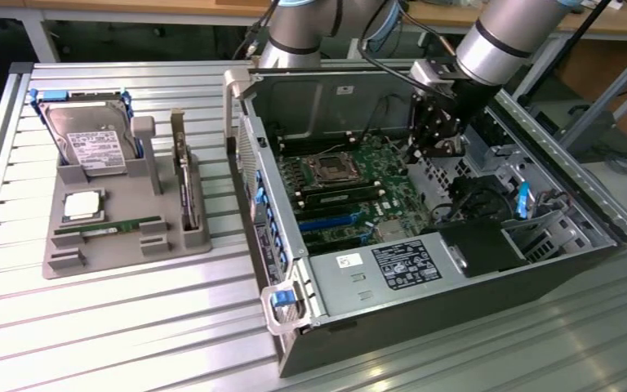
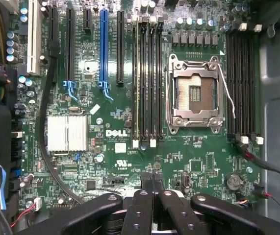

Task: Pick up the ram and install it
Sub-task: 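Insert the ram into the slot, then press down the ram until it locks into place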

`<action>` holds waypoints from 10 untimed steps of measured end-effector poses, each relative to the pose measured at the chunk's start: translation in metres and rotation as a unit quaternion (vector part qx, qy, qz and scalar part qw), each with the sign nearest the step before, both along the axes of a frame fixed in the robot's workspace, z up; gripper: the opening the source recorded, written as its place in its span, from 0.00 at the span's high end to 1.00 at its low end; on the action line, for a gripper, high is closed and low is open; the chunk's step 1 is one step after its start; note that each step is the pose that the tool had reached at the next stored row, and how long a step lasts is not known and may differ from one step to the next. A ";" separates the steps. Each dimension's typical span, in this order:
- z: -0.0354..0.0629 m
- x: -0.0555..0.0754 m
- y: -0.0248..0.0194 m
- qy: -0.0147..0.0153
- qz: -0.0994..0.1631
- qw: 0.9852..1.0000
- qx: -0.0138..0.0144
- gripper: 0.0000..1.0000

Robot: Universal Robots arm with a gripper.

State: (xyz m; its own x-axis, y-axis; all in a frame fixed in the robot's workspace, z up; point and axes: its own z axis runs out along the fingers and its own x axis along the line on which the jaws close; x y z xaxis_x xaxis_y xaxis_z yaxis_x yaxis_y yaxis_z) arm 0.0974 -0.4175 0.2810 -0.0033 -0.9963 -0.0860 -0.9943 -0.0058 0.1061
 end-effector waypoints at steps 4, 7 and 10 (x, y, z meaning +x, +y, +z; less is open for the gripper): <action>0.0000 0.000 0.0000 0.000 0.000 1.000 0.000 0.90; -0.0001 -0.002 0.0000 0.000 0.000 1.000 -0.001 0.90; -0.0050 -0.029 0.0000 0.000 0.000 1.000 -0.001 0.90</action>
